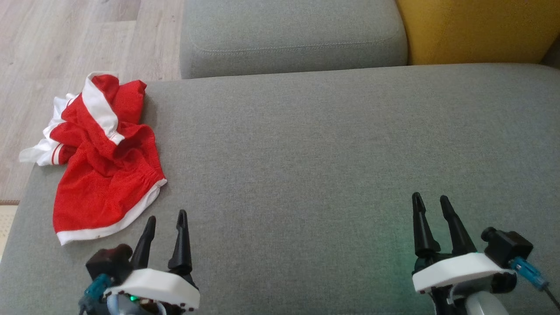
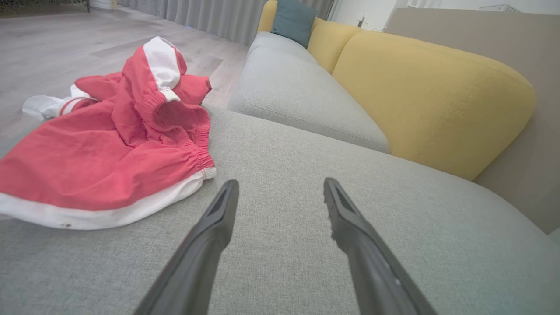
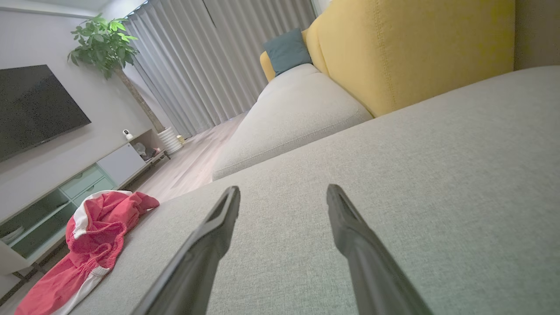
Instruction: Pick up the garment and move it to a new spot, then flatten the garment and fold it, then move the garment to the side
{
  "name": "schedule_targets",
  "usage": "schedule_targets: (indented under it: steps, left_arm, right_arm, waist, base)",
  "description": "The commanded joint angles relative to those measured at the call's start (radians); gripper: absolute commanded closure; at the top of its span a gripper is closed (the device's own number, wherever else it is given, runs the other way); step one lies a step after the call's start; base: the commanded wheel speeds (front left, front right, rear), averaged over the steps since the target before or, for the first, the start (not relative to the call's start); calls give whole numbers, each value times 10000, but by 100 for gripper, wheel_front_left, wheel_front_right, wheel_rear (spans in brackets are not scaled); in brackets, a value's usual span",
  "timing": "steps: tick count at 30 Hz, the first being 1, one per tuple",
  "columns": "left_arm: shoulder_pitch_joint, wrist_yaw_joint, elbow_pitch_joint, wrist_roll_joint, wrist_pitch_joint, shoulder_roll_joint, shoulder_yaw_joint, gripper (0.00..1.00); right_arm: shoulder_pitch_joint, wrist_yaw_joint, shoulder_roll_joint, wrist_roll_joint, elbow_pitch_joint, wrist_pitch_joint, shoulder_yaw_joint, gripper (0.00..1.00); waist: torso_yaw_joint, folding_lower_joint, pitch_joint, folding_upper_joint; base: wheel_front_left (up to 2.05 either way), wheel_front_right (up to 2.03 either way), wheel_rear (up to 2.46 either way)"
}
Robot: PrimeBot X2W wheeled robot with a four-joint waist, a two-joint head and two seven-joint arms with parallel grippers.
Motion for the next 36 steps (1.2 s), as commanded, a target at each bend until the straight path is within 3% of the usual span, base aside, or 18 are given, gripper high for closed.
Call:
schedule_targets:
  steps: [1,23,36]
  left_arm:
    - [-265,88,-410,448,-219,125,157,0]
    - [-261,740,91,2904,-824,160,-69,0]
    - [-295,804,281,2744,-824,160,44,0]
  right_arm:
    - [-561,64,-98,-432,-269,-196,277,0]
    - [-899,77,-118,-2935,312,-807,438,0]
    - [-995,77,-118,-2798,513,-807,209,0]
  waist:
    - [9,0,-3,0]
    - [-19,0,-10,0]
    - [-42,0,-8,0]
  base:
    - [0,0,0]
    - [0,0,0]
    - [0,0,0]
